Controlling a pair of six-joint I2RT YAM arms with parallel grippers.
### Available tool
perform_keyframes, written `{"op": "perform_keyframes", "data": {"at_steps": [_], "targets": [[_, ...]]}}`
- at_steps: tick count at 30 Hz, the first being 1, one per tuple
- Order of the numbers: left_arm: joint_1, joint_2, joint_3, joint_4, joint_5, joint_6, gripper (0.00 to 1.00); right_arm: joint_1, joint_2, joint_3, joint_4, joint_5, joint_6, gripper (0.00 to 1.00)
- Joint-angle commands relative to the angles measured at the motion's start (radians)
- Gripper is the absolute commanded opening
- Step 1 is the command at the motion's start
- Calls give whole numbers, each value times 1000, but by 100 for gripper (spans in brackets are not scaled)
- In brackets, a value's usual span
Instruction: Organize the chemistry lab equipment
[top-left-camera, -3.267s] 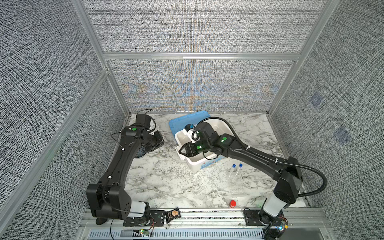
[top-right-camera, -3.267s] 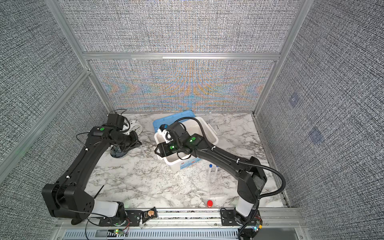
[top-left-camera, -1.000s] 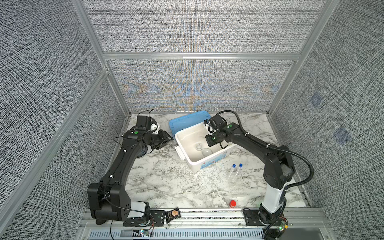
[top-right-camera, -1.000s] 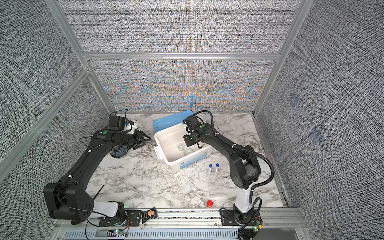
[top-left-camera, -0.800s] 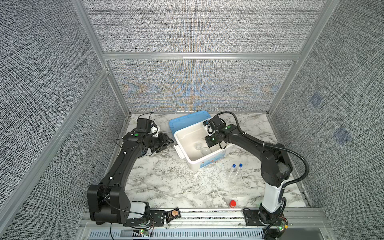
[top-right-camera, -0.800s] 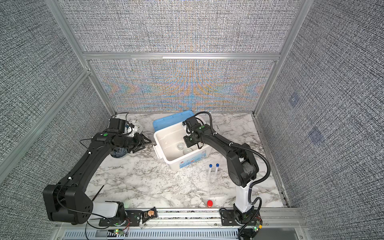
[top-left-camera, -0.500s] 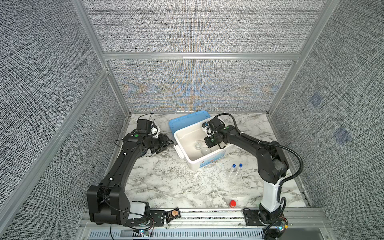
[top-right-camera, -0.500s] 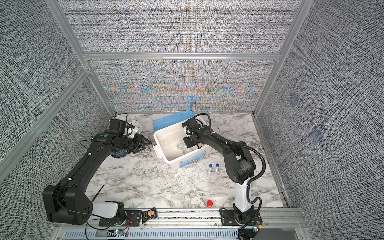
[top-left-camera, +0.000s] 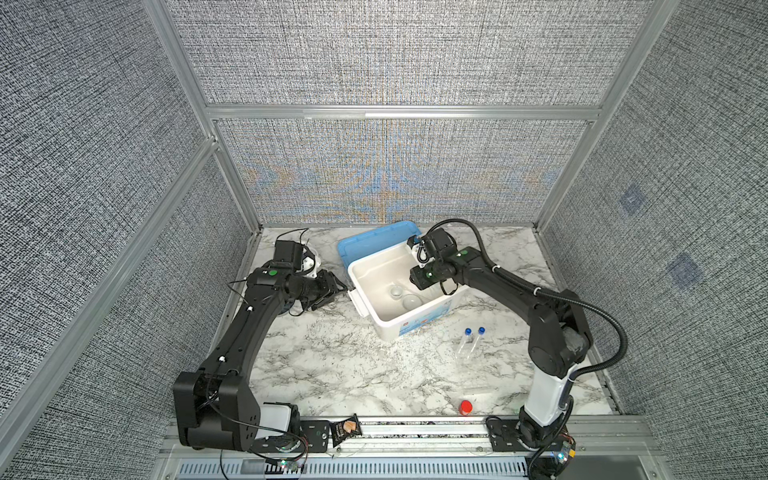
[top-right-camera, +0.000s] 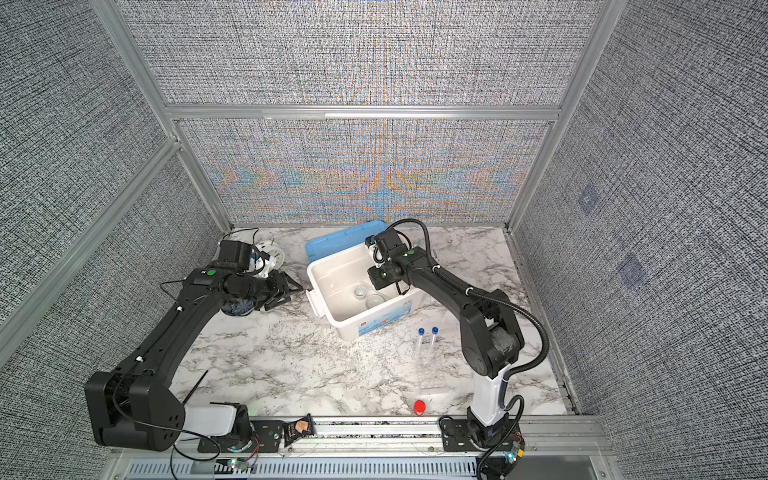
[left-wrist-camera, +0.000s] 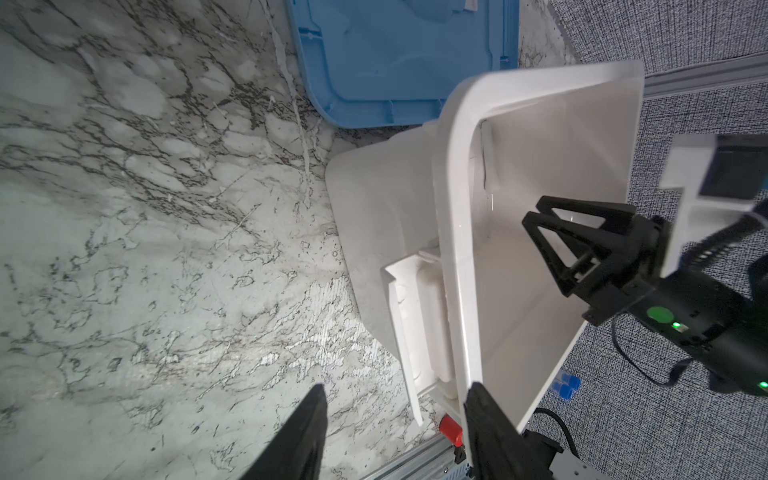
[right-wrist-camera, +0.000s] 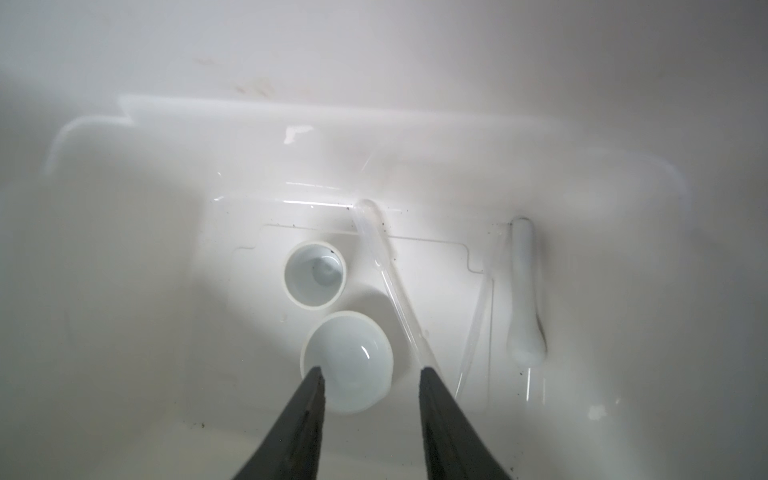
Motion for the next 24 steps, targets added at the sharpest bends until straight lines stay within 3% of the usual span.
{"op": "perform_keyframes", "data": {"at_steps": [1, 5, 12, 15, 18, 24], "targets": [[2, 3, 14, -4, 23, 18, 60, 1, -46, 37, -43, -4, 8, 44], [2, -12, -19, 65, 52, 1, 67, -1, -126, 48, -52, 23, 6, 52], [2, 18, -8, 57, 77, 6, 67, -57, -239, 5, -80, 132, -33, 71], [1, 42, -22, 98, 148, -13, 67, -103, -249, -18, -108, 156, -52, 77], [2, 63, -35, 132, 197, -56, 67, -163, -218, 2, -168, 117, -52, 78], [2, 52, 1, 82, 136, -37, 67, -260, -105, 104, -306, 50, -39, 78]]}}
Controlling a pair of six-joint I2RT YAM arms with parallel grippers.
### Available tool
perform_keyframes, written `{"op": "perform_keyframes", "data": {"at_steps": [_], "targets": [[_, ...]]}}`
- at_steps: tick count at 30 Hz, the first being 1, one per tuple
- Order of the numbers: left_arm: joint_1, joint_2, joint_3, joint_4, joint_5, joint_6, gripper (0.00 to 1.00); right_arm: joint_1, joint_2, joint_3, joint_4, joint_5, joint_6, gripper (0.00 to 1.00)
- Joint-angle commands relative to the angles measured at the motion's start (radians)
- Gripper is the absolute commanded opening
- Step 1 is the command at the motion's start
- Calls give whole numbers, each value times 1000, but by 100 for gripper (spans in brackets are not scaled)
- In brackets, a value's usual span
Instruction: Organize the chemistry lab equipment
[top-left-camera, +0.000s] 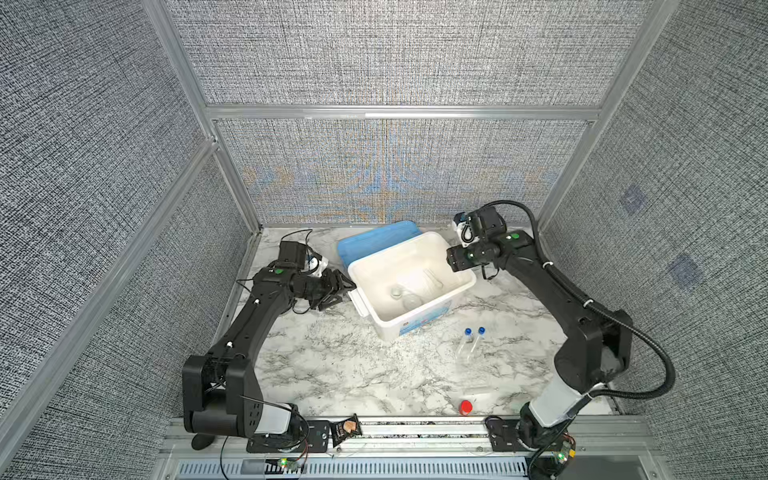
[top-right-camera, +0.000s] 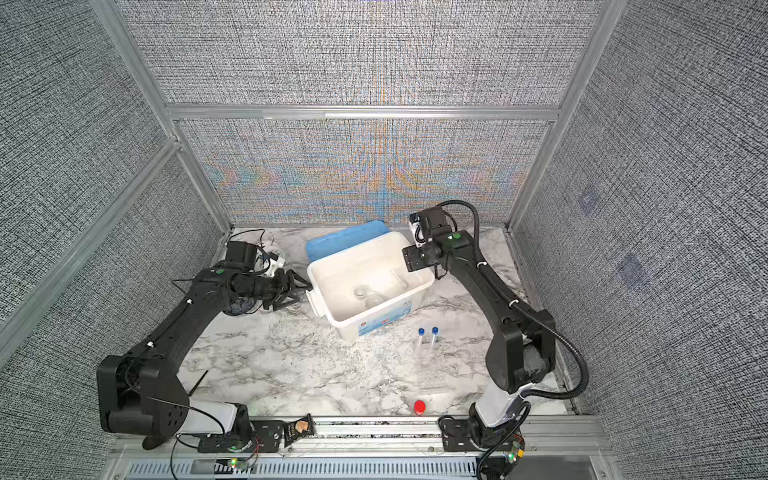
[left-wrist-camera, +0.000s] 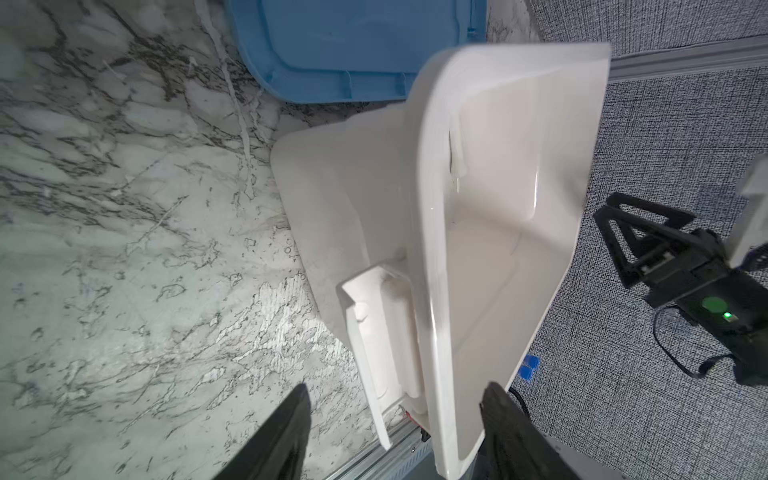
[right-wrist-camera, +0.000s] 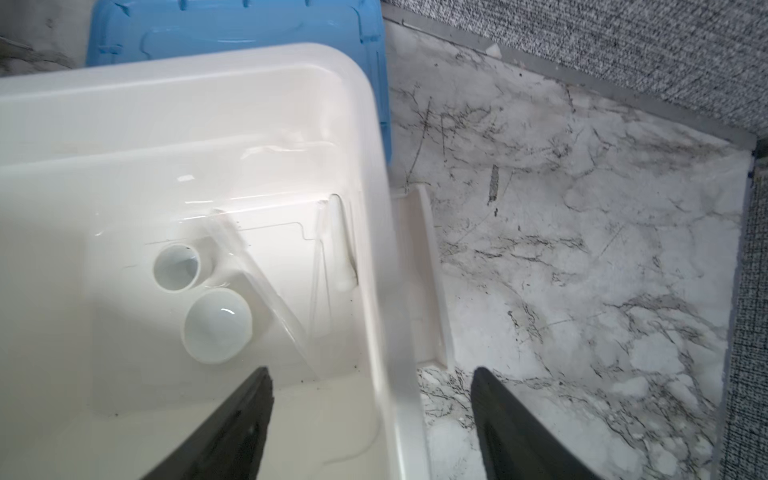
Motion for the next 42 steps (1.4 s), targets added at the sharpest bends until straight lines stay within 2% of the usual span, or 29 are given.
{"op": "perform_keyframes", "data": {"at_steps": [1, 5, 9, 22, 27, 34, 42], "targets": [[2, -11, 20, -9, -13, 2, 67, -37, 43, 50, -115, -64, 7, 78], [2, -12, 20, -5, -31, 7, 67, -61, 99, 107, -177, -121, 15, 70], [3, -4, 34, -4, -67, -15, 67, -61, 95, 102, -193, -139, 29, 59], [3, 59, 113, 22, -165, -13, 67, -68, -14, -46, -219, -36, 135, 29], [3, 66, 118, 62, -219, -24, 67, -71, -48, -83, -211, -23, 187, 26], [3, 134, 149, 52, -361, -5, 68, -87, -122, -155, -211, -24, 270, 21], [2, 276, 186, 84, -426, 0, 67, -92, -242, -272, -158, -78, 460, 21]]}}
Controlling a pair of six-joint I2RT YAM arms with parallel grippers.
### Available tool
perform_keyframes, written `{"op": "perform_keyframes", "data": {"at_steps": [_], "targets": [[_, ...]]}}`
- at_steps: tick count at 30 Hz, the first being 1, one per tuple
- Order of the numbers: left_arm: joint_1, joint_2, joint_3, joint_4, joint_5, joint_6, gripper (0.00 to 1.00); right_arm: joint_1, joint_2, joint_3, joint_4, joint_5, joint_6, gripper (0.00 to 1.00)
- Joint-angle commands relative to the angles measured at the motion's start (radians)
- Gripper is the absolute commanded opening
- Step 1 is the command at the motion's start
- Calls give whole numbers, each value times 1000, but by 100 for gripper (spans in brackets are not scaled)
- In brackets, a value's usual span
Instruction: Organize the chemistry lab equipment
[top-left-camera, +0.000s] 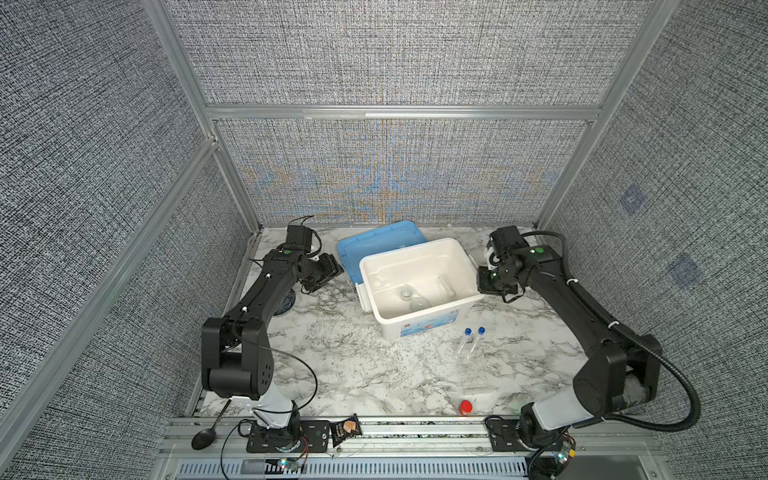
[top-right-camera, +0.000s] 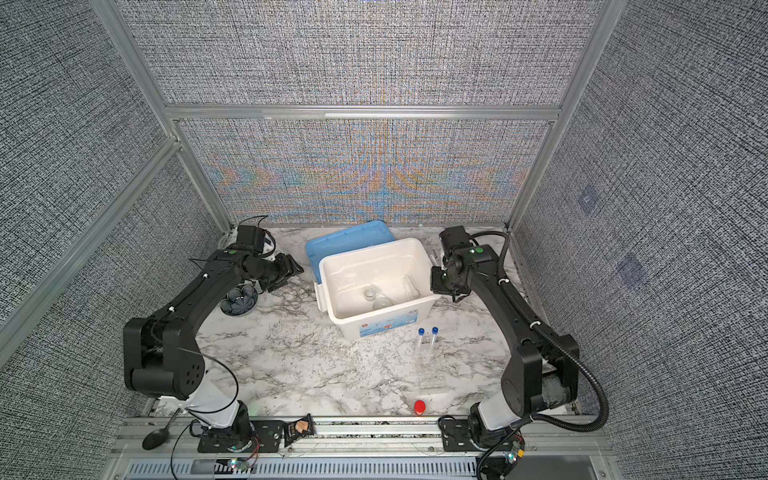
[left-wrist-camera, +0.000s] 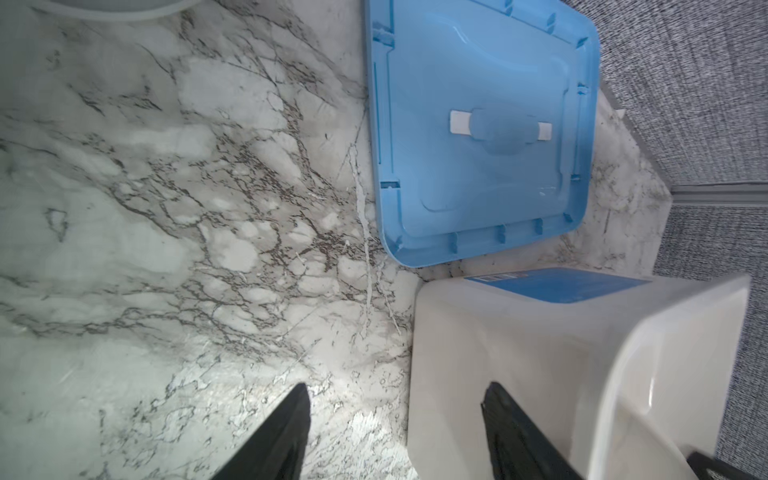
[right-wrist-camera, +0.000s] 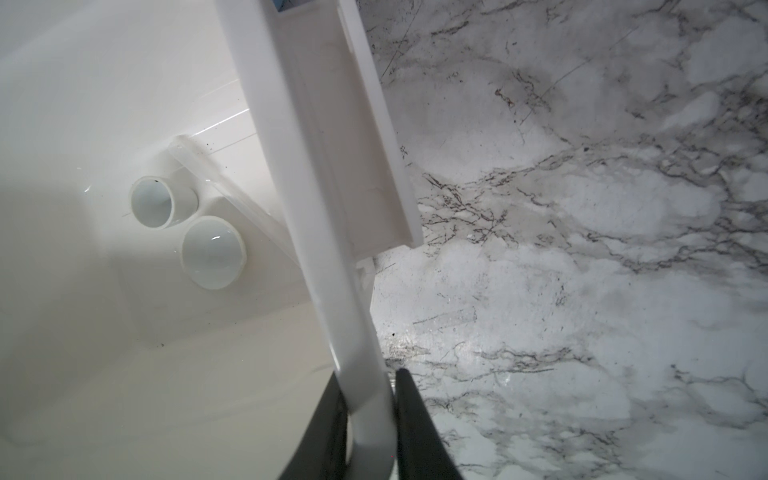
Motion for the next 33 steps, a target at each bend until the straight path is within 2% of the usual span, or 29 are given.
{"op": "perform_keyframes", "data": {"at_steps": [1, 4, 10, 14, 16, 18, 25, 28, 33], "targets": [[0, 50, 19, 24, -55, 17, 67, -1, -38, -35, 38, -27, 137, 21], [-3, 93, 42, 19, -83, 17, 67, -1, -64, -61, 57, -50, 177, 20], [-26, 194, 112, 9, -127, 20, 66, -2, -71, -60, 45, -101, 182, 18], [-50, 271, 172, 1, -142, 24, 63, -1, -87, -56, 51, -145, 179, 29], [-61, 309, 212, -21, -168, 26, 61, -1, -104, -38, 37, -135, 172, 37], [-66, 358, 242, -32, -178, 26, 58, -5, -123, -18, 29, -116, 166, 40], [-77, 501, 349, -59, -166, 42, 52, -38, -192, 32, 30, -73, 125, 45], [-81, 557, 407, -68, -112, 47, 48, -52, -217, 42, 46, -80, 112, 46], [-94, 623, 492, -116, -128, 74, 43, -65, -235, 81, 35, -81, 89, 46]]}}
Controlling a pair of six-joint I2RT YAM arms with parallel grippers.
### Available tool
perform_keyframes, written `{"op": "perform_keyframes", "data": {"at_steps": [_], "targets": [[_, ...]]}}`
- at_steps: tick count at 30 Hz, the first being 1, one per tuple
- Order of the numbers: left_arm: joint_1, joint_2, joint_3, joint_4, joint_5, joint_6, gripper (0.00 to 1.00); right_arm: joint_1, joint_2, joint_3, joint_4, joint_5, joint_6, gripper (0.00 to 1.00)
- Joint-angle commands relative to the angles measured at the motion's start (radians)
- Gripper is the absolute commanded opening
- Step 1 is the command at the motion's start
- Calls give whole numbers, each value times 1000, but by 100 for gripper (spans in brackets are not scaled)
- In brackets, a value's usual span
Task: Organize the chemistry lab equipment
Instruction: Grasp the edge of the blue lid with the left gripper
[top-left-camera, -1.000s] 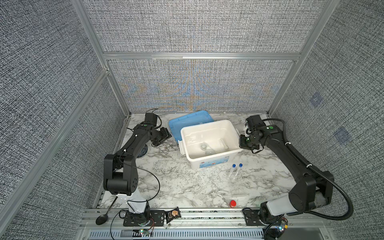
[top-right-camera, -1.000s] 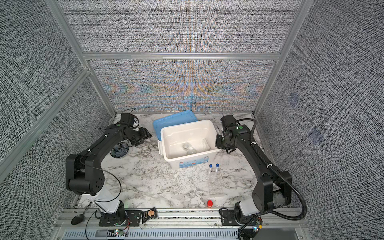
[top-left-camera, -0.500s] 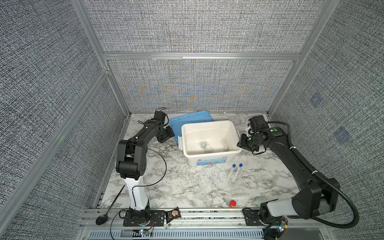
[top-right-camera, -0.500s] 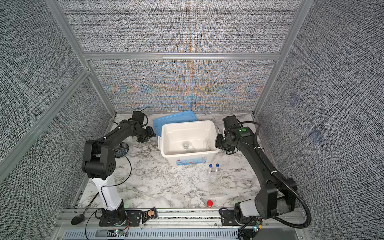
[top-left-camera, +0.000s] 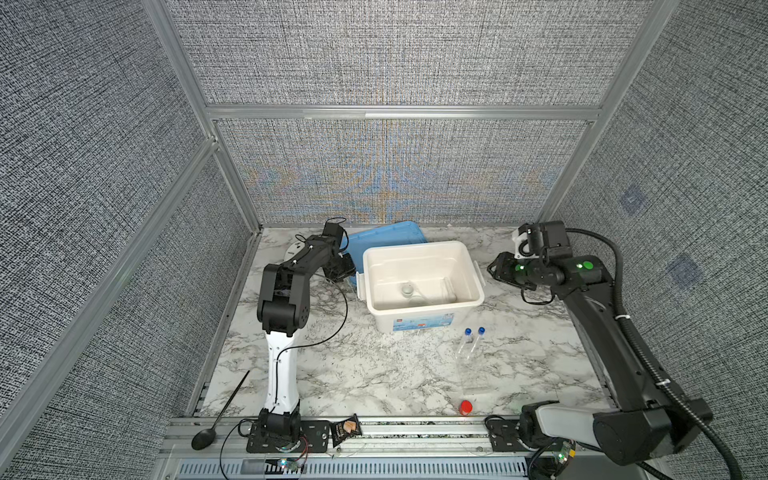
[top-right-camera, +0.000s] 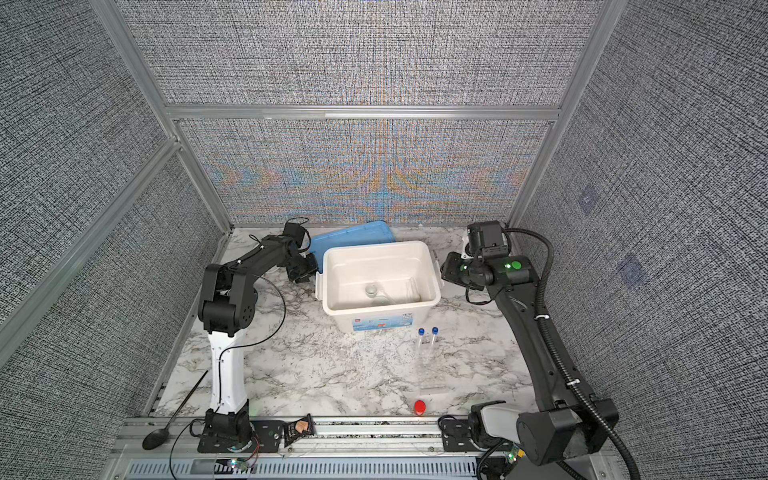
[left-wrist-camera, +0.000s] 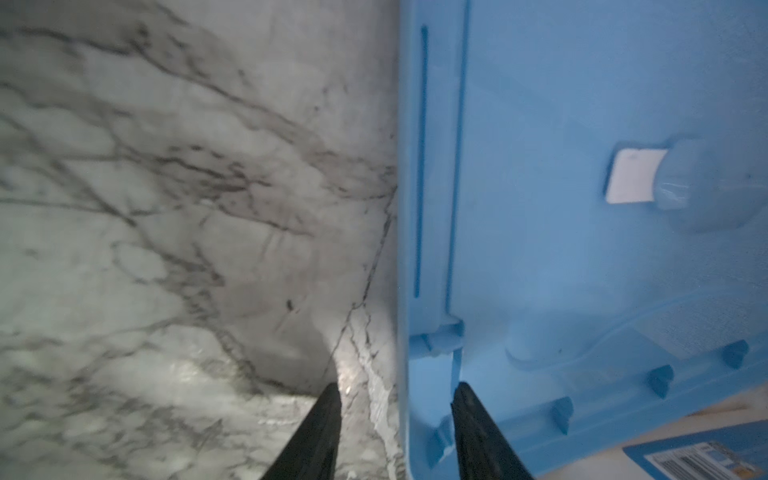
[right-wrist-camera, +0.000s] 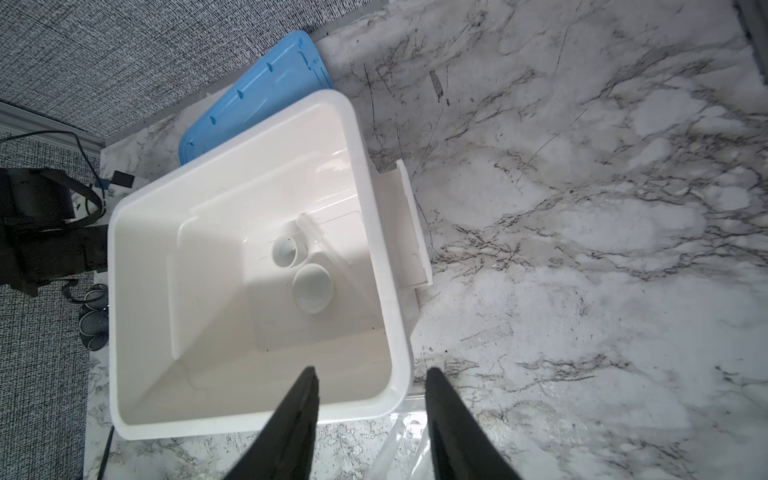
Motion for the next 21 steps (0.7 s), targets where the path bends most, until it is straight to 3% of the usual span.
{"op": "perform_keyframes", "data": {"at_steps": [1, 7, 14, 21], "targets": [[-3, 24, 32, -48, 0, 28, 38, -5, -7, 19, 2, 0, -29, 46], [-5, 39, 58, -104, -41, 34, 17, -8, -14, 18, 16, -9, -43, 47], [-4, 20, 29, -104, -112, 28, 5, -10, -7, -21, 67, -67, -30, 47], [-3, 4, 33, -111, -165, 30, 0, -8, -6, -47, 69, -75, -58, 48]]}}
